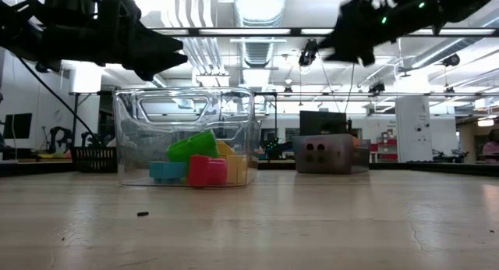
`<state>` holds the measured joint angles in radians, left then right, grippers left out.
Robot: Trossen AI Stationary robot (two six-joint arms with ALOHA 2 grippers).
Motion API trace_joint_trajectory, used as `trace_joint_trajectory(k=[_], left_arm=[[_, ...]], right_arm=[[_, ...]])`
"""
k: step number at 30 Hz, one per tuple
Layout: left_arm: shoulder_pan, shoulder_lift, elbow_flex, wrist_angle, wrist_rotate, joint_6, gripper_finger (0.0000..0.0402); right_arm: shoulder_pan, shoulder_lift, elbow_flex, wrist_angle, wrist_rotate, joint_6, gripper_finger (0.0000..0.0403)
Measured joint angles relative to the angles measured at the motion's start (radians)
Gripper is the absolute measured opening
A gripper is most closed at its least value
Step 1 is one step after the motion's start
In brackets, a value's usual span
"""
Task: Pick & Place Toys
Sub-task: Return to Home Position
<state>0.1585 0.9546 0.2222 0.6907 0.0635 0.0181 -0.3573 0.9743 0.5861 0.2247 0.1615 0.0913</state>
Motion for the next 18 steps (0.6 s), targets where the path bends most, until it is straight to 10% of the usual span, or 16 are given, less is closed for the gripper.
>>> trace_joint_trajectory(k=[8,18], left_arm=[[0.0,0.0,0.0,-0.074,0.001,-0.09,0.0266],[-0.001,-0.149,-0.022,-0.073,0.334,-0.074,0.0266]], right_arm=[[0.357,-0.015,-0.182,0.488,0.021,-0.176,0.0311],[0.61,-0.125,-0.207,0.385,0.055,-0.199,0.0311]])
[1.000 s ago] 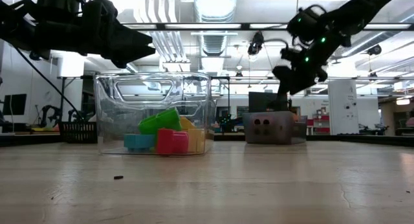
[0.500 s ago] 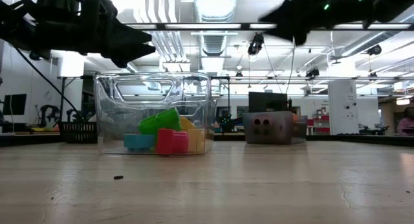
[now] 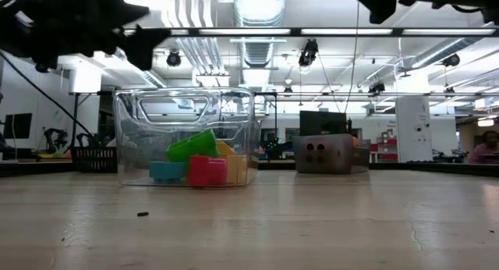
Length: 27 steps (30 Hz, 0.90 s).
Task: Pick & Place Toys
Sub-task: Return to Home Position
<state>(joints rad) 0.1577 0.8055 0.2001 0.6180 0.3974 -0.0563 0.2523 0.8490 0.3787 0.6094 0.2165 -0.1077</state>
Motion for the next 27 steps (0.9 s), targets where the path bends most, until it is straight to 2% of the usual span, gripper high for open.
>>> trace_joint_trajectory(k=[8,14,21,27], left_arm=[[0.0,-0.336,-0.156,-0.077,-0.069,-0.042,0.0266],[0.0,-0.568,-0.191,-0.37,-0.194,-0.03,0.0266],[0.0,-0.791,-0.191,-0.588,-0.207,-0.022,0.0266],[-0.004,-0.797,-0.158,-0.692,-0.272,0.011,0.0266]], right_arm=[[0.12,-0.145,-0.065,-0.029,0.113,-0.026,0.0311],[0.161,-0.206,-0.102,-0.065,0.119,-0.037,0.0311],[0.189,-0.295,-0.174,-0.145,0.182,-0.038,0.0311],[0.215,-0.453,-0.268,-0.161,0.164,-0.038,0.0311]])
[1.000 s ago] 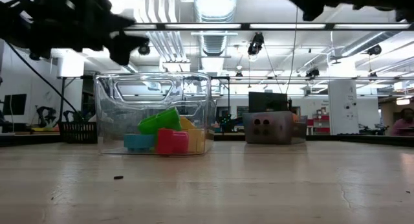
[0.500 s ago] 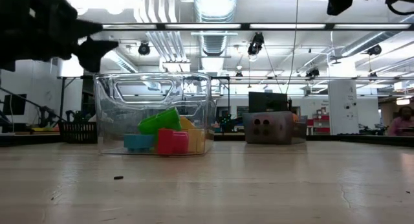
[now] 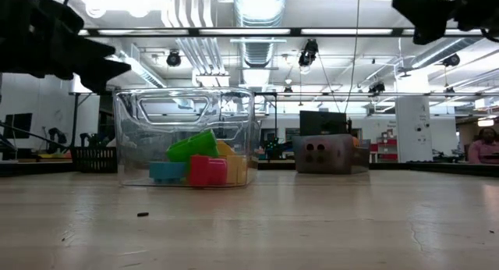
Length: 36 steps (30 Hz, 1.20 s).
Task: Pick & Place Toys
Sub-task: Return to Home Position
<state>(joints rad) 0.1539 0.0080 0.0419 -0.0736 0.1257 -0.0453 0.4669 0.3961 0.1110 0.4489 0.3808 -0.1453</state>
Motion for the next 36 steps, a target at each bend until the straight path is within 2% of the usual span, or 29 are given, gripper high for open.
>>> trace_joint_trajectory(k=[3,7,10,18,24,30,36], left_arm=[[0.0,0.001,0.006,-0.025,-0.031,0.0,0.0266],[-0.001,-0.002,0.006,-0.025,-0.033,0.0,0.0266],[-0.001,-0.002,0.006,-0.025,-0.033,-0.001,0.0266],[-0.001,-0.001,0.005,-0.026,-0.054,-0.002,0.0266],[-0.002,-0.007,0.006,-0.028,-0.059,0.005,0.0266],[-0.001,-0.008,0.006,-0.026,-0.059,0.016,0.0266],[-0.001,-0.008,0.003,0.0,-0.022,0.009,0.0266]], right_arm=[[0.008,-0.114,-0.031,-0.08,-0.007,0.008,0.0311],[0.011,-0.292,-0.037,-0.325,-0.008,0.053,0.0311],[0.009,-0.396,-0.045,-0.421,-0.002,0.049,0.0311],[0.002,-0.394,-0.074,-0.467,0.107,0.036,0.0311],[0.002,-0.394,-0.027,-0.59,0.274,0.041,0.0311],[0.002,-0.394,-0.003,-0.599,0.252,0.04,0.0311],[0.001,-0.392,-0.102,-0.39,0.162,0.024,0.0311]])
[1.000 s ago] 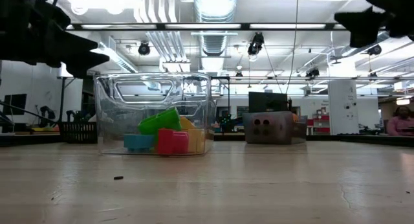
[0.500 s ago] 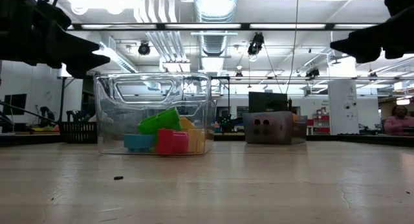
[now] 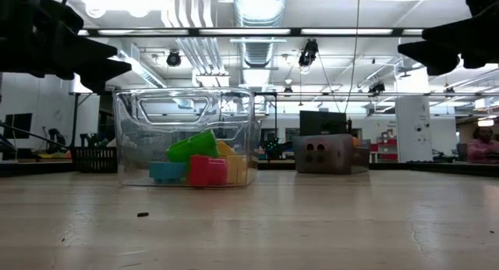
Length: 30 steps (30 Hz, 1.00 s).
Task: Pick & Place Toys
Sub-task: Return to Home Position
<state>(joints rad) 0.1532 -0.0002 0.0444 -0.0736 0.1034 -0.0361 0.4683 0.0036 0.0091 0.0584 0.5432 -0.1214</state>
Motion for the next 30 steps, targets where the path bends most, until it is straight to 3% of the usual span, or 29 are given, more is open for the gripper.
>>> trace_joint_trajectory(k=[6,13,20,24,30], left_arm=[[0.001,0.0,-0.017,0.049,0.066,-0.033,0.0266],[0.008,0.0,-0.017,0.05,0.085,-0.02,0.0266],[0.075,0.001,-0.015,0.05,0.135,-0.023,0.0266],[0.121,0.024,-0.013,0.049,0.199,-0.035,0.0266],[0.133,0.071,-0.013,0.049,0.204,-0.054,0.0266]], right_arm=[[-0.002,-0.001,-0.002,-0.006,-0.253,0.002,0.0311],[-0.052,-0.002,-0.002,-0.008,-0.222,-0.003,0.0311],[-0.198,0.0,-0.002,-0.011,-0.227,-0.014,0.0311],[-0.277,0.001,-0.002,-0.019,-0.281,-0.004,0.0311],[-0.295,0.019,-0.002,-0.015,-0.253,-0.001,0.0311]])
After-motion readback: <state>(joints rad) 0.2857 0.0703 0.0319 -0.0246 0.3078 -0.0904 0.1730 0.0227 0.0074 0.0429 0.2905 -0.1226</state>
